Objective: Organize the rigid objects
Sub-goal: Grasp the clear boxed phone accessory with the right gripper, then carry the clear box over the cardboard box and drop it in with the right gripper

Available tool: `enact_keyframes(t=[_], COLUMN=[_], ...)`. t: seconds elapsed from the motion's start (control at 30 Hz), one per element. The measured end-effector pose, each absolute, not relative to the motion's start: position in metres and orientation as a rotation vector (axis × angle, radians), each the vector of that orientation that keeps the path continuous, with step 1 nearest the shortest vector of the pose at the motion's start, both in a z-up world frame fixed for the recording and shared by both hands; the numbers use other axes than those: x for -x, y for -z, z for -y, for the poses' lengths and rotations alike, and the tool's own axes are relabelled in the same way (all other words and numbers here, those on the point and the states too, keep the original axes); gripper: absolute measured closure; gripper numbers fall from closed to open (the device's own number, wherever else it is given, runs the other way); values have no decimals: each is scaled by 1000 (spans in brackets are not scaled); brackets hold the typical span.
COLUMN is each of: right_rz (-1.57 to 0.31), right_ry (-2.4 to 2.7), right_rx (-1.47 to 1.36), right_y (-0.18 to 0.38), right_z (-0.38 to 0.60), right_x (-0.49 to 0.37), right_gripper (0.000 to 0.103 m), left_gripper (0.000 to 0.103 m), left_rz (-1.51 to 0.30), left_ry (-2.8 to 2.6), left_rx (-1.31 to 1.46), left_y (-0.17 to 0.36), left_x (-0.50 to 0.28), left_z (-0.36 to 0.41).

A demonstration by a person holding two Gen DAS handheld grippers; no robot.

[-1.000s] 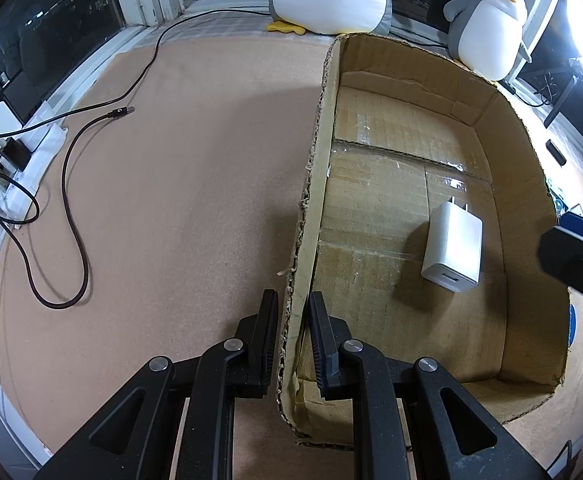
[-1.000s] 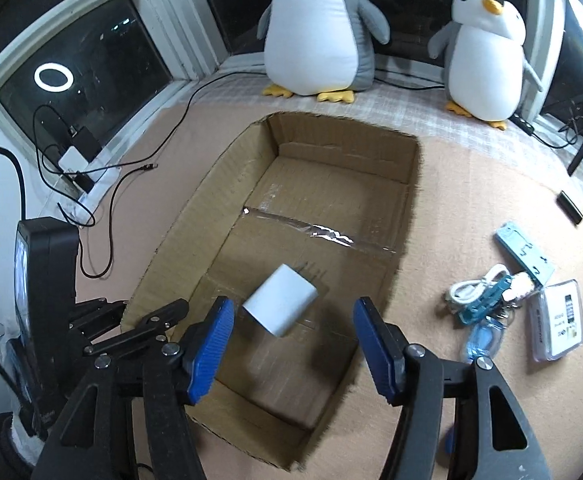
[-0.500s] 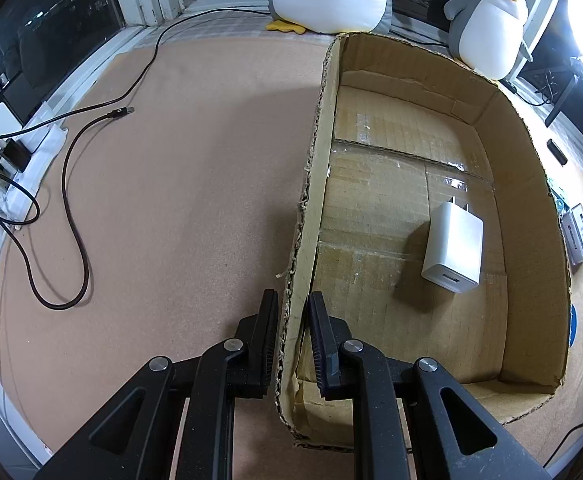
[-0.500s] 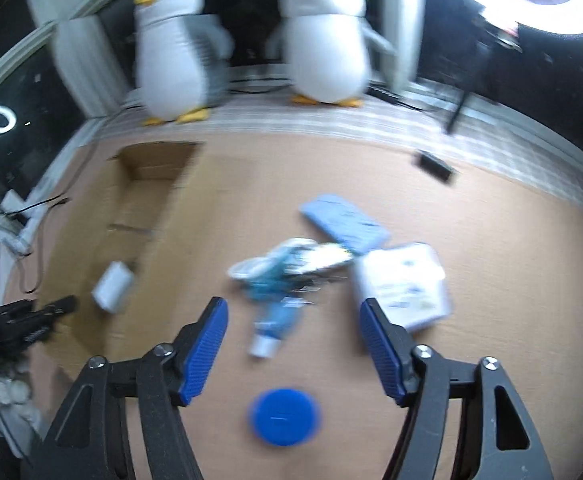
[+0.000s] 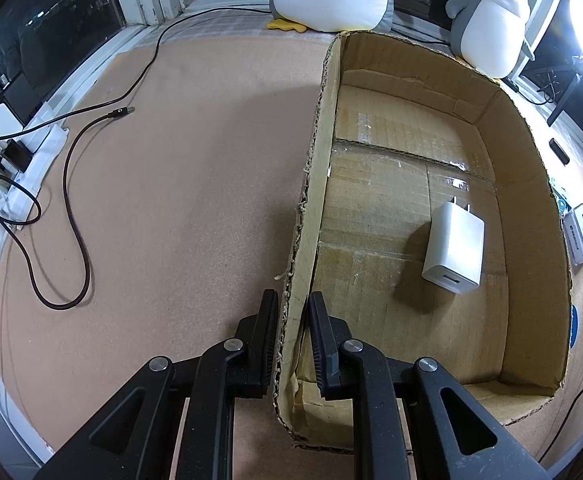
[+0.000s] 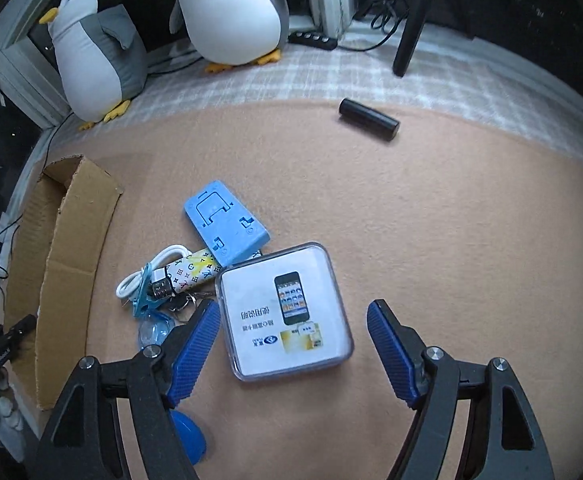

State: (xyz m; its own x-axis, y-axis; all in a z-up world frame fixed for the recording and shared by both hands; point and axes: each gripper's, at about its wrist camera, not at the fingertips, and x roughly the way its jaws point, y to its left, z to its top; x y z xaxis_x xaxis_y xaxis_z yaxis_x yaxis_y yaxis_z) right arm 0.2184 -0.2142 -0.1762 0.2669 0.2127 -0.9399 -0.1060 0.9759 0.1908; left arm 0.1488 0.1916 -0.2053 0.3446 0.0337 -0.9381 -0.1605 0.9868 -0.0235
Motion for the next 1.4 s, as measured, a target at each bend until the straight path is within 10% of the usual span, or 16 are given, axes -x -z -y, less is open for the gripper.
enact_keyframes(t=[1.4], right_rz=[-1231], right_ry=[-190], right_rx=[159], right_y=[150], right_z=[163], right_x=[-199], right_gripper=[35], left_gripper=[86], left_rz=[-1209], left_ry=[-130], left_rx=[92], left_y=[204], left_x=[-148], left_z=[-186])
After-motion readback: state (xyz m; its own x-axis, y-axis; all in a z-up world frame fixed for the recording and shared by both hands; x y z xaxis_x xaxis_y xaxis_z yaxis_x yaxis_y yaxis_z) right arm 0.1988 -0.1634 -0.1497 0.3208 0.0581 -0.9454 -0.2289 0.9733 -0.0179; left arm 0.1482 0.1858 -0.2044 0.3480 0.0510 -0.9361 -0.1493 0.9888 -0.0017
